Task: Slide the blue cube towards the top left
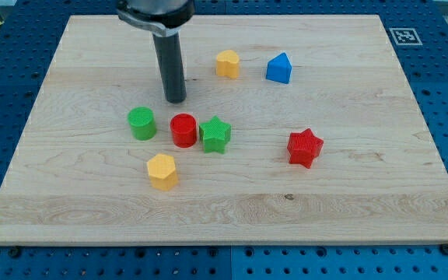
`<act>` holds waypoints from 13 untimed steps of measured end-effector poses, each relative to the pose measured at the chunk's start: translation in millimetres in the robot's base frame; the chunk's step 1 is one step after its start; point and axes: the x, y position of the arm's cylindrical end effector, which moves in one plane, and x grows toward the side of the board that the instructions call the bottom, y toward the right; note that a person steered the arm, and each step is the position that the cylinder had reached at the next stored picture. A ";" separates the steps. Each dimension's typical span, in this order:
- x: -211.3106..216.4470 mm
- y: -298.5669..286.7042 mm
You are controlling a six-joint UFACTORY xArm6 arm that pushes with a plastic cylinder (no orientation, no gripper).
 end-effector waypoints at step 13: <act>-101.5 -65.6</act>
